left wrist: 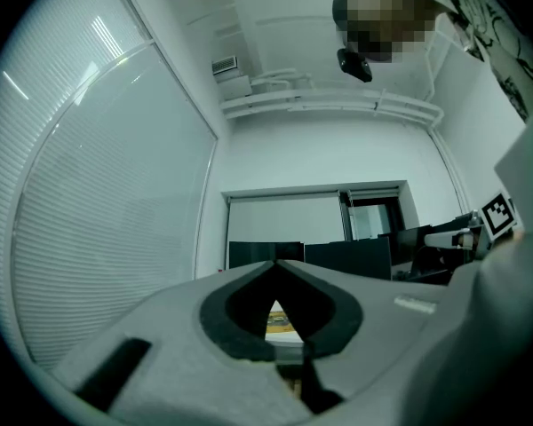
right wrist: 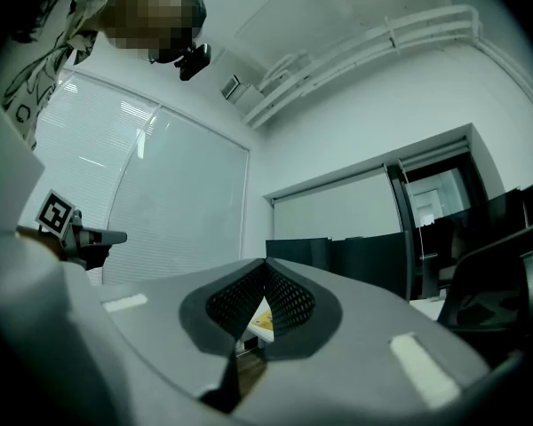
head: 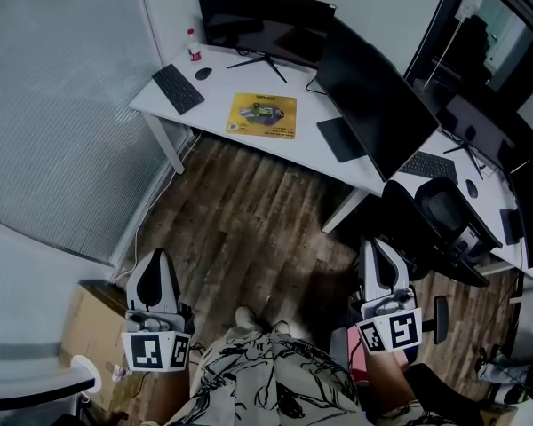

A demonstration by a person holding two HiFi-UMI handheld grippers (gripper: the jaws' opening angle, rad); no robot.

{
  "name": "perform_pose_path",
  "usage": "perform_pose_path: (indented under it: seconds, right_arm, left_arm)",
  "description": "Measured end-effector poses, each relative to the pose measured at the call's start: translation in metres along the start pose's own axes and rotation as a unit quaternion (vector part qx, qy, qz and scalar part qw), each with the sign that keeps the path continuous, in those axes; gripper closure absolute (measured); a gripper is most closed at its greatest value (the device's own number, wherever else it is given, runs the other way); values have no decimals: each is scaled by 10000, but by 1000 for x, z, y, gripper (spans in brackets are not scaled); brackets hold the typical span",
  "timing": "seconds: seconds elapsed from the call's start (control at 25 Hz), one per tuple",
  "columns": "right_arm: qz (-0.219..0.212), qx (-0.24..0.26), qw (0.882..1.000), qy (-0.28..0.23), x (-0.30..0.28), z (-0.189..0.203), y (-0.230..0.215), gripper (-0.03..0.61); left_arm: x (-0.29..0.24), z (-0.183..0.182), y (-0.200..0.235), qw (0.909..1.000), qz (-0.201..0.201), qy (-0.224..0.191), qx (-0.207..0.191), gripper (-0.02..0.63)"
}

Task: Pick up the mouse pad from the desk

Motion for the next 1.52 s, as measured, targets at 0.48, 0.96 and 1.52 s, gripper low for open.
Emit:
perform_pose_path:
  seconds: [0.48, 0.96, 1.52]
  right_arm:
    - [-46, -30, 9999, -96, -2, -1, 2, 516]
    - [-194, -85, 9997, -84, -4, 1, 7, 386]
    - [-108, -133, 9998, -39, -7, 3, 5, 204]
  left_arm:
    - [-3, 3, 3, 9994, -153, 170, -255, 537]
    - [-5, 7, 3, 9991, -139, 322, -231, 356]
    - [-12, 11, 5, 9982, -165, 547, -179, 186]
Point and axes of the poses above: the fingertips, and each gripper's own axes: x backward along the fingers, y to its left, z out of its underside, the point moved 6 cm from there along x, backward along the fingers, and after that the axes turned 6 degrees about x, right-handed, at the moved point
